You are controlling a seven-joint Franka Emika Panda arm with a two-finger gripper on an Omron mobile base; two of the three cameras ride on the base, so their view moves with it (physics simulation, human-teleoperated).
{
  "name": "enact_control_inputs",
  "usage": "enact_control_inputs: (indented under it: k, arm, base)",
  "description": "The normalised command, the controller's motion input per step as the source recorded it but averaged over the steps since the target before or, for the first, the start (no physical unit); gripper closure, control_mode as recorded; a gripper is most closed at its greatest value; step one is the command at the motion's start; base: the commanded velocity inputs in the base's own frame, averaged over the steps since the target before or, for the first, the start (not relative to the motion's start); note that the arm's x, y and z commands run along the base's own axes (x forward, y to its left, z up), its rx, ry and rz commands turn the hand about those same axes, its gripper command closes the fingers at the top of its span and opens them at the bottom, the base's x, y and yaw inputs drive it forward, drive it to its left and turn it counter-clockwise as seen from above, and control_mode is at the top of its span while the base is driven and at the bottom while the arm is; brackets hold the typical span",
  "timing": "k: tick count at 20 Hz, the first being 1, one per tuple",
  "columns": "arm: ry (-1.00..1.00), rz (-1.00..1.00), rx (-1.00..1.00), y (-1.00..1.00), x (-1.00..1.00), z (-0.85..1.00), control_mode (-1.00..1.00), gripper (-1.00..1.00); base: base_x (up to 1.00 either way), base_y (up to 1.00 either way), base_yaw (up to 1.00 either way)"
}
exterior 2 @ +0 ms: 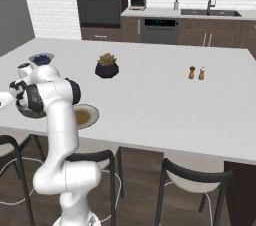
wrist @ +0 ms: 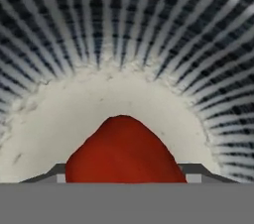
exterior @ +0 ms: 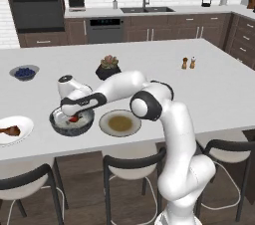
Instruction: Pick the chicken drumstick and bell pepper from their plates and place them in the bowl. Then put the bowl in the fridge.
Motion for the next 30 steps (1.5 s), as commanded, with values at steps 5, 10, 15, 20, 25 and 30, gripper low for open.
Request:
enact_control_inputs:
  k: [5, 10, 15, 20, 25, 30]
  arm:
    - [0.0, 0.0, 0.0, 0.0, 0.01, -0.08, -1.0, -1.0]
    - [-0.04, 0.0, 0.0, 0.0, -0.22, 0.09, -1.0, -1.0]
    - [-0.07, -0.03, 0.01, -0.09, -0.57, 0.46, -1.0, -1.0]
    - [-0.01, -0.05, 0.03, -0.5, -0.66, 0.73, -1.0, -1.0]
    - [0.06, -0.09, 0.05, -0.94, -0.59, 0.58, -1.0, -1.0]
    - [0.03, -0.07, 0.01, -1.0, -0.71, 0.55, -1.0, -1.0]
  base:
    - [0.0, 0.0, 0.0]
    - [0.0, 0.0, 0.0]
    - [0.0, 0.0, 0.0]
    - [0.0, 0.0, 0.0]
    - [0.0, 0.0, 0.0]
    - [0.0, 0.0, 0.0]
